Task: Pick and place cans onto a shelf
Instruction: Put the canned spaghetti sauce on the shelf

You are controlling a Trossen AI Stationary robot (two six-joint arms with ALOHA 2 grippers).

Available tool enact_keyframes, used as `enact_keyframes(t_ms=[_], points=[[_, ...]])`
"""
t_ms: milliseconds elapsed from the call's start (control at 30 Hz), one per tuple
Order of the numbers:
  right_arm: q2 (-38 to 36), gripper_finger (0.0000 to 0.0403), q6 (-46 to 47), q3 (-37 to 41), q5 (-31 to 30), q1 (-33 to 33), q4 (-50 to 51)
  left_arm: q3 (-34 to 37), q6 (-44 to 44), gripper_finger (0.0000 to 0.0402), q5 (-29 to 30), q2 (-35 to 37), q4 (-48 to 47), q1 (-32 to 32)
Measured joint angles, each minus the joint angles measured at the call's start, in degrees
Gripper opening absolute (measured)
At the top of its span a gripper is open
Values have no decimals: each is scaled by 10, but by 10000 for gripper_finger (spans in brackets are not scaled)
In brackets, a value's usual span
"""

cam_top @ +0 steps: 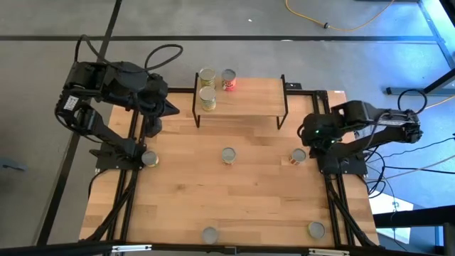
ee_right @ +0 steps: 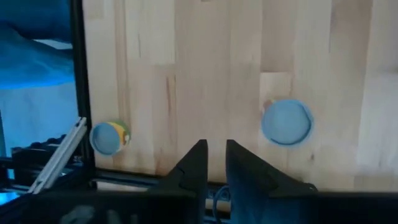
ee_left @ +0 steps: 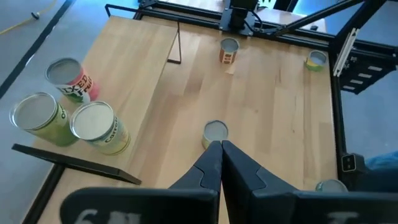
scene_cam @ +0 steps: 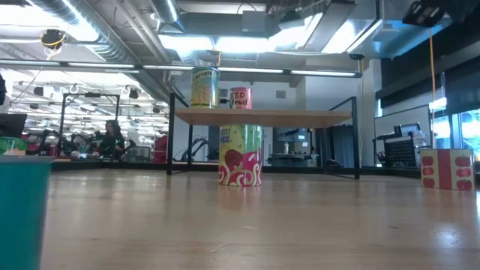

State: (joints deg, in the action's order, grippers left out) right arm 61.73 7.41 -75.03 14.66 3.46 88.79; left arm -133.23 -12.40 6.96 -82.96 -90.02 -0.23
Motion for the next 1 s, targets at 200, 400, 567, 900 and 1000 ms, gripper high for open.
enact_keyframes(t_ms=[200,400,567,900,1000], points=[[0,88,-57,60,16,0,-61,0,-10,0,0,0,0,0],[0,89,-143,68,4,0,-163,0,-10,0,-1,0,0,0],[16,90,-155,67,-26,0,-303,0,-10,0,-2,0,0,0],[170,90,-247,67,-22,-2,-499,0,-10,0,-2,0,0,0],[212,90,-288,67,-23,-2,-533,0,-10,0,-2,0,0,0]])
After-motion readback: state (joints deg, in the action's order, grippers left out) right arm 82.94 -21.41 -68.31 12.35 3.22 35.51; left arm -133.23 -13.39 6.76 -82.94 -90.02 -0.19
